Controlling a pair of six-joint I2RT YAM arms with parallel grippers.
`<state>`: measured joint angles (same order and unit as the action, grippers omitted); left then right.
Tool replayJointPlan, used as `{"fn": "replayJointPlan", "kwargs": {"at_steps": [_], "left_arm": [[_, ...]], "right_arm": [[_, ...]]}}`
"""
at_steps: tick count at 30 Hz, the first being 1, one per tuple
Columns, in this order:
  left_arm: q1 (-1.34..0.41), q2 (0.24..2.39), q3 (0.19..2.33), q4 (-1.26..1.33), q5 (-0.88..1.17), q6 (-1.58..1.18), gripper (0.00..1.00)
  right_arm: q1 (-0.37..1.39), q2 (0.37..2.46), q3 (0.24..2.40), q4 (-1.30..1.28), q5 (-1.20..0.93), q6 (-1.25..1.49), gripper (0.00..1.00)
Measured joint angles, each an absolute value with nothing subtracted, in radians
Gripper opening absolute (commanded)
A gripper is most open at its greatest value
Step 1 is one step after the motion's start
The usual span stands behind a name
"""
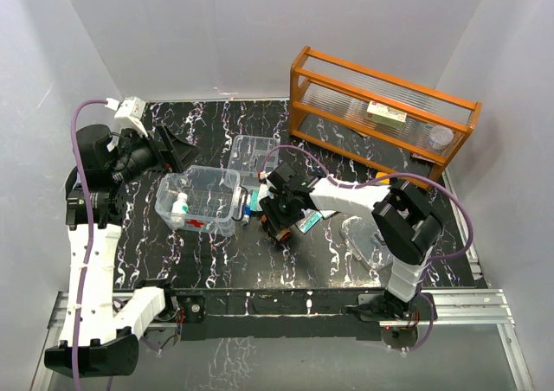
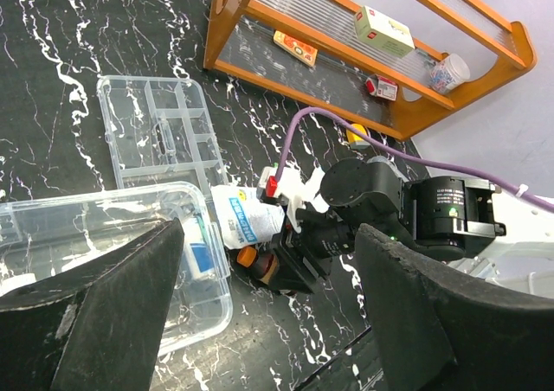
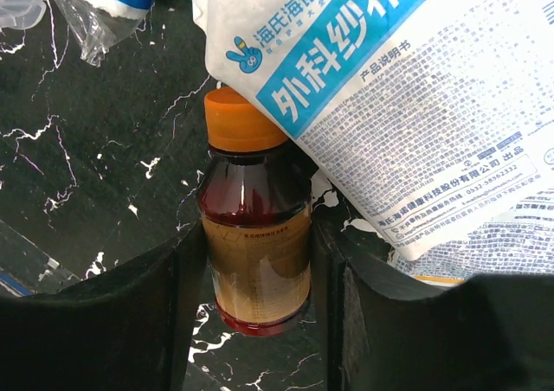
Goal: Organize the medicine kit
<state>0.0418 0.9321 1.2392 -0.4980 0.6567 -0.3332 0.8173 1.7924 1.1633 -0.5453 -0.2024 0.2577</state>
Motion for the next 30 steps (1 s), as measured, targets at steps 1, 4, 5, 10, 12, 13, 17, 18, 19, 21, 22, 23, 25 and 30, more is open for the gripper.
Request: {"fn": "replayJointPlan", "kwargs": {"at_steps": [1,4,5,10,12,13,17,18,19,21,22,23,25,30], "left_arm": [[0.041,0.932,1.237,-0.498,0.655,-0.333,0.79],[0.037,0.932,1.229,-0.5,0.651,-0.333,0.79],[0.036,0.932,1.228,-0.503,0.65,-0.333,0.79],[0.035,0.931,1.224,-0.504,0.645,-0.339,0.79],[0.034,0.928,1.213,-0.504,0.646,-0.349,0.79],[0.034,0.926,1.207,-0.505,0.647,-0.357,0.79],[0.033,0.921,1.172,-0.5,0.664,-0.405,0.79],[0.033,0.918,1.151,-0.493,0.675,-0.426,0.79],[0.033,0.915,1.131,-0.485,0.687,-0.447,0.79],[0.033,0.911,1.081,-0.453,0.713,-0.498,0.78],[0.033,0.911,1.052,-0.432,0.73,-0.525,0.78],[0.033,0.913,1.019,-0.406,0.749,-0.555,0.78],[0.032,0.926,0.962,-0.361,0.787,-0.611,0.78],[-0.005,0.973,0.876,-0.256,0.83,-0.707,0.79]], "right_arm": [[0.817,1.794,1.163,-0.543,-0.205,0.259,0.44],[0.818,1.794,1.163,-0.537,-0.205,0.264,0.36],[0.818,1.794,1.163,-0.534,-0.203,0.267,0.35],[0.818,1.776,1.134,-0.488,-0.193,0.295,0.34],[0.818,1.74,1.098,-0.474,-0.186,0.315,0.34],[0.818,1.719,1.081,-0.47,-0.183,0.325,0.34],[0.818,1.618,1.018,-0.434,-0.161,0.383,0.34],[0.818,1.59,1.005,-0.422,-0.152,0.403,0.34],[0.818,1.556,0.989,-0.407,-0.143,0.424,0.34],[0.818,1.49,0.958,-0.373,-0.124,0.472,0.34],[0.818,1.456,0.942,-0.354,-0.118,0.498,0.34],[0.818,1.422,0.925,-0.332,-0.112,0.525,0.34],[0.818,1.358,0.885,-0.275,-0.112,0.571,0.34],[0.818,1.272,0.825,-0.147,-0.155,0.644,0.35]]}}
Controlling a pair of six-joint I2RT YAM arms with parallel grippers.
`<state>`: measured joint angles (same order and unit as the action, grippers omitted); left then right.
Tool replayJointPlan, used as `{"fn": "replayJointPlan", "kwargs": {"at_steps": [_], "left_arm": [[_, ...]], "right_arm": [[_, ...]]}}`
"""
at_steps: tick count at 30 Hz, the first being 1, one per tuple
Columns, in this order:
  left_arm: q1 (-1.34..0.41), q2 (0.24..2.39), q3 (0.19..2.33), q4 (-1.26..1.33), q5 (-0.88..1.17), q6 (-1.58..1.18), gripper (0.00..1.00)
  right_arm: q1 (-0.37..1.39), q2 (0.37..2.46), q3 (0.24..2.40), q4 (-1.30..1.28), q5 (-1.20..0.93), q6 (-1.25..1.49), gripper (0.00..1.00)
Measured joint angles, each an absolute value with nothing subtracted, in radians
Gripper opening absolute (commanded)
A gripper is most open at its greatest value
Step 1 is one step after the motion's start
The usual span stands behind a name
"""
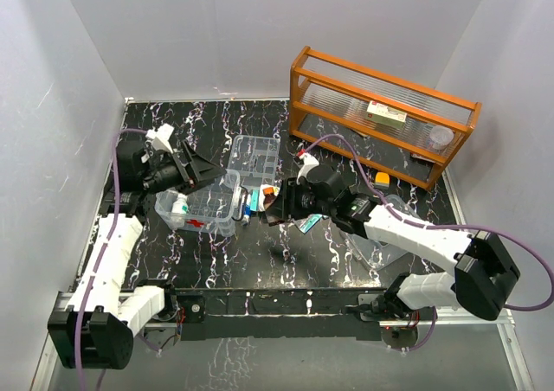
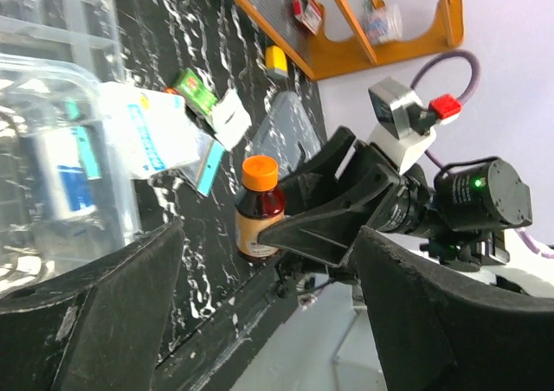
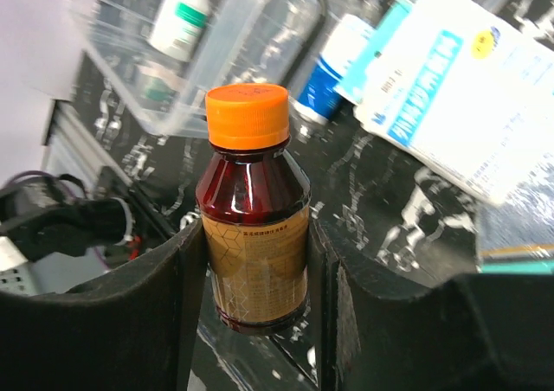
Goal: Organize the medicine kit
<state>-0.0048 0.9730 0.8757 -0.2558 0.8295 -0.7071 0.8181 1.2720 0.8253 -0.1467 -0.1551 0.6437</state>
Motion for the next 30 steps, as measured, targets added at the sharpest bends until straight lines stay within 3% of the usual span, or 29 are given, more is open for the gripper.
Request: {"fn": "replayJointPlan", "kwargs": {"at_steps": [8,19,30], "left_arm": [[-0.225,1.067,0.865,-0.168,0.787,-0.734,0.78],[-0.309,1.098,0.83,-0.11,0.67,-0.753,0.78],[-0.449,1.152,0.83,-0.085,0.606,-0.873,0.51]], "right_arm": [[0.818,1.291,0.844,0.002,-0.237,0.672,0.35],[0.818,1.307,0.844,0.093,-0.286,0.678,0.35],[0.817,1.307,0.879,0.044,-0.304,0.658,0.34]]}}
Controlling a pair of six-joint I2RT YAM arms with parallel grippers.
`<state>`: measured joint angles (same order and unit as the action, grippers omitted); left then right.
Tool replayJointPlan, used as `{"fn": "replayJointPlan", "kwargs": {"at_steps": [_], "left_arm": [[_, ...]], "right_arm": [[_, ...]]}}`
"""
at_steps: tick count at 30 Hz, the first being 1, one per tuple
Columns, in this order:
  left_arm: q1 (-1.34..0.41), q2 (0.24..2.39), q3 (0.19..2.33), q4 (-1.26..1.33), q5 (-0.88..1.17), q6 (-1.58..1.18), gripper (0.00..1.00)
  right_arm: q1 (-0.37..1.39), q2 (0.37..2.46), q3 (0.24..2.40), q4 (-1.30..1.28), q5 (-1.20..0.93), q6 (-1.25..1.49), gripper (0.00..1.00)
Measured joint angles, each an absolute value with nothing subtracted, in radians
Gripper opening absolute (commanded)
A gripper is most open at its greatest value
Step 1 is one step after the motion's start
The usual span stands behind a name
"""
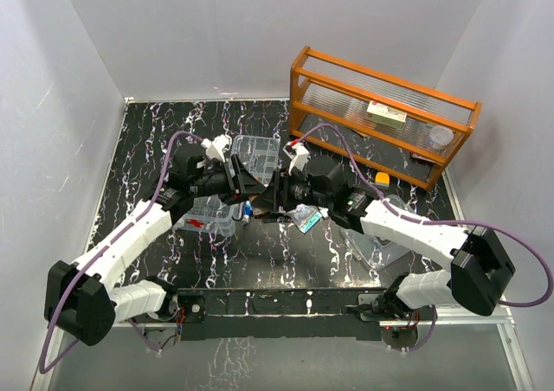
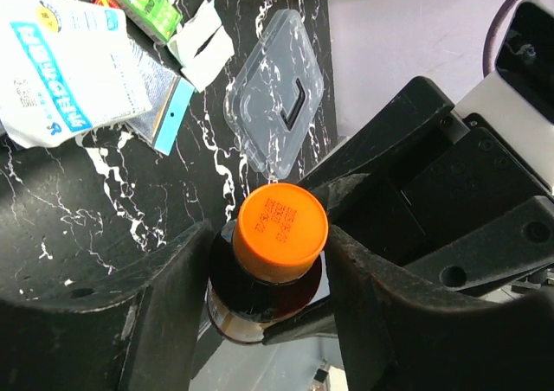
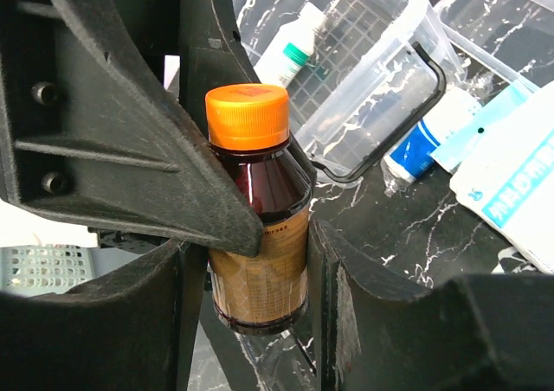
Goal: Organize the medicine kit
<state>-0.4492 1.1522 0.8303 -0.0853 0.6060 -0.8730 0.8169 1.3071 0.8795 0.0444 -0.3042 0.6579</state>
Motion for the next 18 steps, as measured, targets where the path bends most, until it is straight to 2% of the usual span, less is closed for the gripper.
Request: {"fn": "replayJointPlan", "kwargs": {"at_steps": [10,13,16,18], "left_arm": [[-0.454,1.145,0.922,-0.15,0.575,-0.9,0.26],[-0.454,1.135,0.923,-0.178,0.575,-0.884,0.25],[-0.455,1.116,0.923,-0.205,0.583,-0.846,0.25],[-0.453,1.108,0.923,-0.22,0.59,-0.805,0.25]], "right_arm": [[0.809,1.306,0.956,-0.001,-0.312,0.716,0.38],[0.81,1.306,0.955,-0.01,-0.316,0.737,0.48],[0.817,1.306,0.955,-0.013,-0.329,0.756,0.64],[0.818,1.306,0.955,-0.025,-0.335,0.762,0.7]]}}
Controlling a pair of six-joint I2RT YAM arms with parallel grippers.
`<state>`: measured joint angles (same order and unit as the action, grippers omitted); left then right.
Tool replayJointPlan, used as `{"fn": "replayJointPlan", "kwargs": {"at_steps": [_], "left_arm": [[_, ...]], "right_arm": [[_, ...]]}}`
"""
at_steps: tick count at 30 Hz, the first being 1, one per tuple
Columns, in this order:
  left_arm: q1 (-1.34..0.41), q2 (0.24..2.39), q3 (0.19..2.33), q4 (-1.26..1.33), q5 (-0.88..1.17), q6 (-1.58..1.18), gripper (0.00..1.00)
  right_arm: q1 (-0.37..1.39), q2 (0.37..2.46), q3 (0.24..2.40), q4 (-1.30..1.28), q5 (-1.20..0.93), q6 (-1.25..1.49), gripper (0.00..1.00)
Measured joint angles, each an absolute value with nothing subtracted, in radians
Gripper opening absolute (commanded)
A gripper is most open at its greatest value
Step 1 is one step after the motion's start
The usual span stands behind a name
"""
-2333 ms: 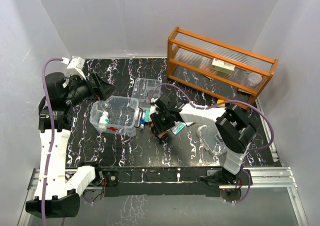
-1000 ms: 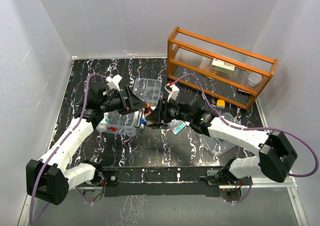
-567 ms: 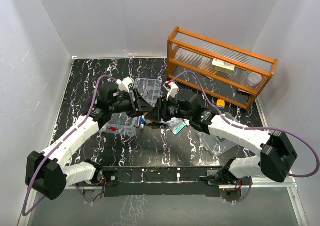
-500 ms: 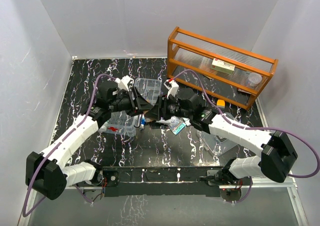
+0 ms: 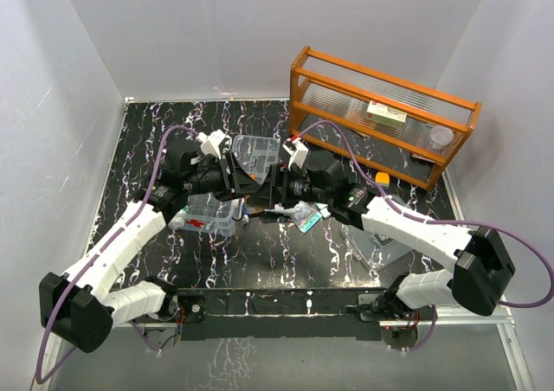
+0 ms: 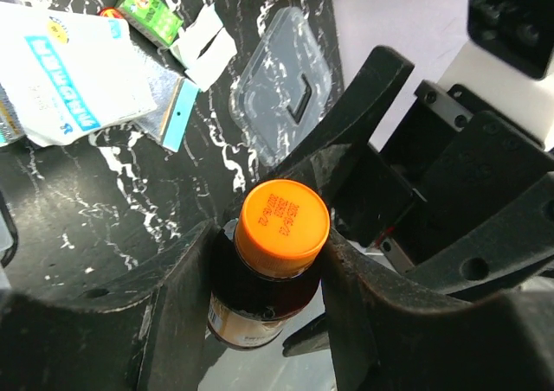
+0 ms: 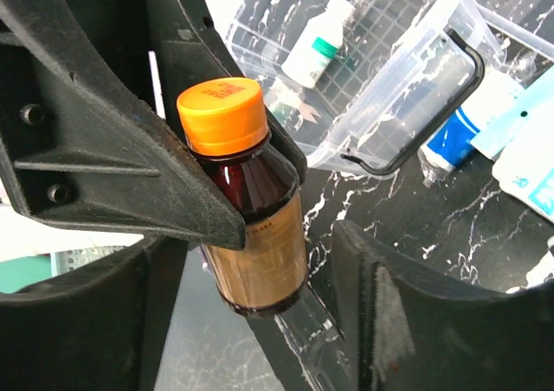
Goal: Organize the medicine kit
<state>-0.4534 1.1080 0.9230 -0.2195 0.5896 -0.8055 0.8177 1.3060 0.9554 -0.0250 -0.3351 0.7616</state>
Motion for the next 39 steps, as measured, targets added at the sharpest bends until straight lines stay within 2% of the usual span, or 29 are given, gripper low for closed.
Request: {"fn": "replayJointPlan", "kwargs": {"at_steps": [3,9,17,22,29,39], "left_arm": [[-0.454,1.118,0.943,-0.278,0.59,-0.738,0.25],[-0.454,1.225,1.111,-0.484,0.563,-0.575,0.24],[-0.414,1.346,1.349,-0.752,0.395,-0.378,0.24],[-0.355,1.422,1.435,-0.879,0.263,-0.285,0.24],[-0.332,1.483,1.417,-0.933,0.052,-0.187,0.22],[-0.294,1.583,1.341,-0.852,-0.025,-0.176,0.21]], "right_arm": [[0.817,1.304,0.955,-0.056,-0.338,0.764,0.74],[0.815,1.202,0.953,-0.141,-0.302,0.769,0.75],[0.815,0.962,0.937,-0.227,-0.173,0.777,0.74],[0.815,0.94,0.937,-0.286,-0.109,0.785,0.73],[0.81,0.904,0.873,-0.315,-0.108,0.79,0.73],[0.81,0.886,0.846,-0.307,-0.162,0.788,0.73]]}}
